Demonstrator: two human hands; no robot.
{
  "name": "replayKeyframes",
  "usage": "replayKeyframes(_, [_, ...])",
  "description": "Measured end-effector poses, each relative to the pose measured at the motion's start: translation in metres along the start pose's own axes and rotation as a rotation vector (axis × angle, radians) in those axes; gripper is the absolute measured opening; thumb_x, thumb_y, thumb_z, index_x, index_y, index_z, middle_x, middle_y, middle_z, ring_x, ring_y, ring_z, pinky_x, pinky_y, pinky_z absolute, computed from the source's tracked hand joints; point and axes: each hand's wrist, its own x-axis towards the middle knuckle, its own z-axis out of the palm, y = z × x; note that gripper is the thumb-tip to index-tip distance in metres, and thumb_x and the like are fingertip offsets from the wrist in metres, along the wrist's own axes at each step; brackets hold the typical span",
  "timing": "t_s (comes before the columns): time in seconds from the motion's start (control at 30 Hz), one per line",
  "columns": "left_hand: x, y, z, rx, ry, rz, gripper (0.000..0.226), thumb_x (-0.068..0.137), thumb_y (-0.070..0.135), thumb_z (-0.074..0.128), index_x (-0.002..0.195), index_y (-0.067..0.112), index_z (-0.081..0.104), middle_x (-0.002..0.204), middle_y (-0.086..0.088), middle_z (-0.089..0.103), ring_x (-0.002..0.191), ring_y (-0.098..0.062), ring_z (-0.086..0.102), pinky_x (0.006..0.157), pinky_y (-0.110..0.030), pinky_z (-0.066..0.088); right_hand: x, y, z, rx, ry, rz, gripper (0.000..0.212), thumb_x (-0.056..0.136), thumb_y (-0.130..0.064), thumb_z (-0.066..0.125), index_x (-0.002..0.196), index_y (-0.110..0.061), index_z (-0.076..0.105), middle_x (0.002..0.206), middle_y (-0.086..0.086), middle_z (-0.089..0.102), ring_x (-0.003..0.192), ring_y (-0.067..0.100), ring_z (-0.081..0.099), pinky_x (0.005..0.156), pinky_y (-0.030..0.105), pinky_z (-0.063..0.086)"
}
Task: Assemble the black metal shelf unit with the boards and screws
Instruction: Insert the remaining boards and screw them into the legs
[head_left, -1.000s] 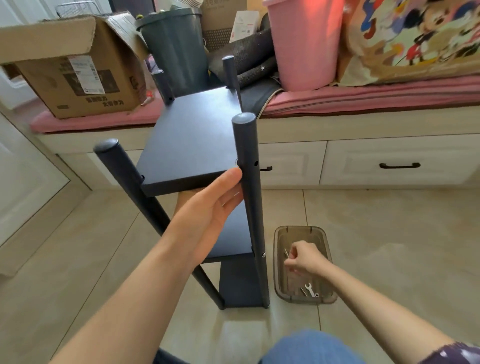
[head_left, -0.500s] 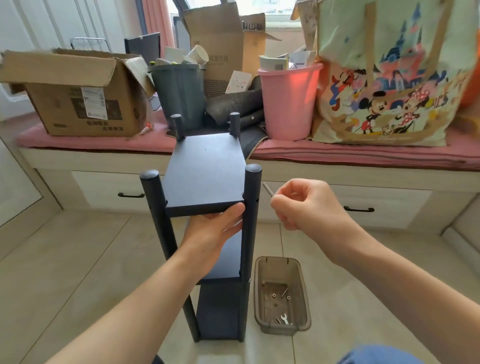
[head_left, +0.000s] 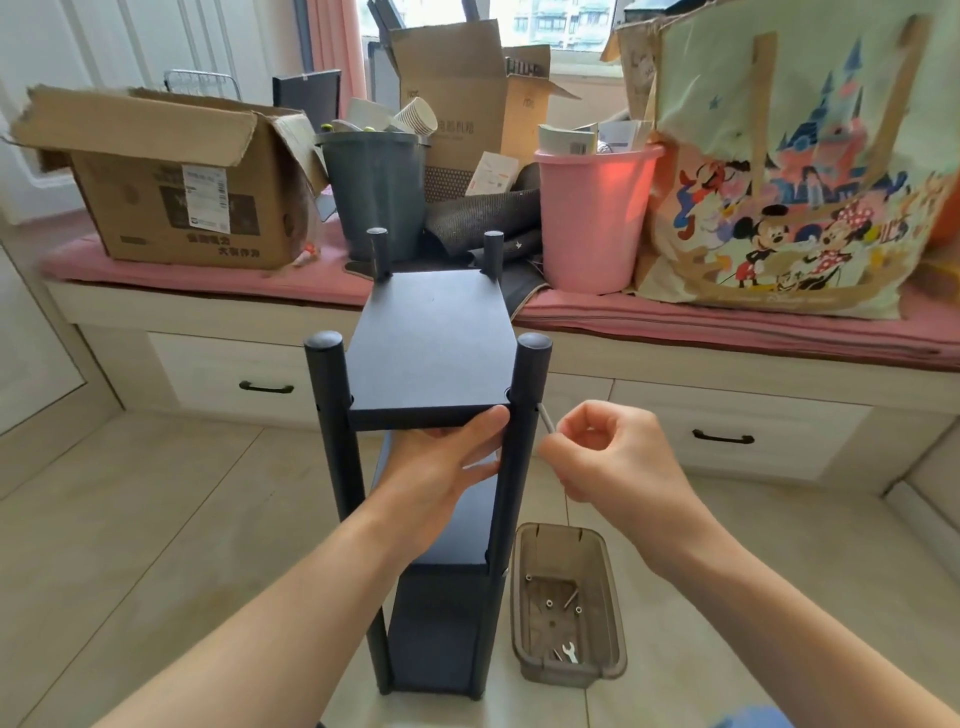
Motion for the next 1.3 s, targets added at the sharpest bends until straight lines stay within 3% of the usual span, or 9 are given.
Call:
replayKeyframes(0.1, [0.0008,0.0004,-0.0013,-0.017,-0.006,-0.012,0.028,0.081,0.026,0.074,0.108,0.032,0.074,0.12,-0.007,0.073,0.111,-0.028,0.07,0.082,-0.037,0.061,0.002,0.0028,-0.0018,0.011,-0.027,-0.013,0.011,0.075,-0.022,0.07,0.067,-0.016,0.066,0.057,-0.004,0.063,0.053,0.007,0.057,0.06,0.034,0.052])
replayKeyframes(0.23, [0.0015,0.0018,-0.0025,-0.015,-0.027,-0.023,0.037,0.081,0.024,0.073,0.118,0.022,0.068,0.12,-0.008,0.073,0.111,-0.028,0.07,0.086,-0.04,0.061,0.0016,0.0025,-0.0061,0.048,0.029,-0.107,0.016,0.076,-0.033,0.076,0.073,-0.018,0.071,0.063,-0.004,0.07,0.056,0.005,0.061,0.058,0.024,0.052])
replayKeyframes(0.33, [0.0004,0.0023,-0.0022,-0.021,-0.03,-0.018,0.043,0.081,0.024,0.074,0.122,0.019,0.064,0.12,-0.008,0.073,0.111,-0.028,0.071,0.081,-0.037,0.061,0.0013,0.002,-0.0085,0.028,0.096,-0.218,0.016,0.077,-0.035,0.077,0.077,-0.02,0.072,0.066,-0.005,0.072,0.059,0.007,0.066,0.058,0.019,0.051])
replayKeyframes(0.53, [-0.0002,0.003,-0.0014,-0.021,-0.061,0.001,0.023,0.083,0.025,0.072,0.103,0.036,0.077,0.117,-0.004,0.075,0.11,-0.025,0.071,0.077,-0.033,0.06,0.0021,0.0046,-0.0032,-0.112,0.129,-0.304,0.013,0.081,-0.03,0.08,0.077,-0.022,0.07,0.067,-0.01,0.071,0.064,0.009,0.068,0.065,0.03,0.058])
replayKeyframes(0.8, [-0.0005,0.0018,-0.0007,-0.027,-0.078,-0.002,0.026,0.077,0.033,0.078,0.103,0.037,0.077,0.118,-0.004,0.074,0.111,-0.027,0.07,0.083,-0.036,0.061,0.0029,0.0029,-0.0013,-0.285,0.156,-0.441,0.011,0.083,-0.023,0.078,0.084,-0.015,0.07,0.069,-0.011,0.067,0.068,0.003,0.064,0.063,0.011,0.048])
replayKeyframes(1.0, [0.0003,0.0012,-0.0018,-0.036,-0.072,-0.019,0.026,0.083,0.026,0.075,0.109,0.03,0.075,0.12,-0.007,0.073,0.111,-0.027,0.07,0.085,-0.037,0.06,0.0048,0.0012,-0.0014,-0.269,0.14,-0.419,0.013,0.083,-0.023,0.078,0.087,-0.012,0.072,0.072,-0.007,0.069,0.067,0.005,0.064,0.066,0.017,0.051])
replayKeyframes(1.3, [0.0021,-0.0001,-0.0022,-0.026,-0.057,-0.02,0.033,0.084,0.025,0.074,0.116,0.023,0.07,0.12,-0.009,0.073,0.111,-0.029,0.07,0.085,-0.038,0.061,0.0026,-0.0024,-0.0013,-0.439,0.182,-0.567,0.01,0.085,-0.013,0.077,0.088,-0.005,0.073,0.076,0.003,0.069,0.068,0.015,0.062,0.069,0.022,0.049])
